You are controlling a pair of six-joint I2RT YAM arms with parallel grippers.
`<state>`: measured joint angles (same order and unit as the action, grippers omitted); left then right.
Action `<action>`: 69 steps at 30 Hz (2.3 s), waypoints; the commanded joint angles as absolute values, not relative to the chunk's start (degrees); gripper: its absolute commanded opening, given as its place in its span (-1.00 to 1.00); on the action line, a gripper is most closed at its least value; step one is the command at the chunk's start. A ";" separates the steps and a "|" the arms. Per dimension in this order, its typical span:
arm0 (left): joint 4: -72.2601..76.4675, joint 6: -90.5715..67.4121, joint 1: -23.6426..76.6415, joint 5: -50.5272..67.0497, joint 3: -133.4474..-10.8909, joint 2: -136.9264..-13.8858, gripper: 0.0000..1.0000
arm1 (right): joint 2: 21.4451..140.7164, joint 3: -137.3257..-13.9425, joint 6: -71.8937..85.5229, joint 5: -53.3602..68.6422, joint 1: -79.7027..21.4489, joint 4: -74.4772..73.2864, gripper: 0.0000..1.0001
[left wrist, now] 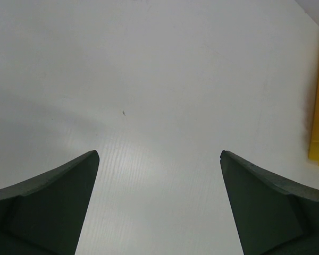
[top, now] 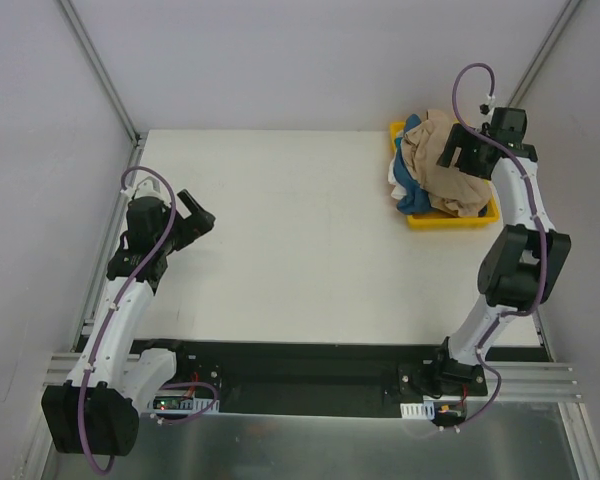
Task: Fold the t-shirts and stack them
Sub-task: Grab crumpled tshirt from bin with the right arm, then move the tshirt to the center of the board
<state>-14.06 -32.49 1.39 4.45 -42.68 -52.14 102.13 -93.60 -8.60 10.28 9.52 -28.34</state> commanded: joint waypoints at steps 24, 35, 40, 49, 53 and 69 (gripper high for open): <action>-14.50 -31.55 1.05 4.04 -45.88 -53.97 0.99 | 96.78 -112.59 -9.14 9.76 7.56 -32.26 -0.98; -14.41 -31.11 1.05 2.90 -45.79 -53.88 0.99 | 82.18 -113.81 -2.47 13.52 7.03 -23.12 -0.98; -14.50 -31.64 1.05 3.34 -46.14 -54.23 0.99 | 78.67 -118.65 -0.09 25.12 0.65 -24.43 -0.98; -14.41 -32.87 0.97 1.50 -45.62 -55.28 0.98 | 76.02 -119.36 2.37 43.23 -23.45 -19.16 -0.98; -14.50 -33.13 0.97 2.11 -45.00 -54.85 0.99 | 76.20 -118.92 0.36 45.70 -29.52 -18.98 -0.97; -16.52 -37.18 0.97 -4.40 -42.54 -50.62 0.98 | 72.83 -75.23 -7.83 -10.73 -17.78 -37.24 -0.31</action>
<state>-15.81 -35.35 1.39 -2.15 -43.18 -50.39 66.26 -77.38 -8.25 -0.12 -23.88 -29.52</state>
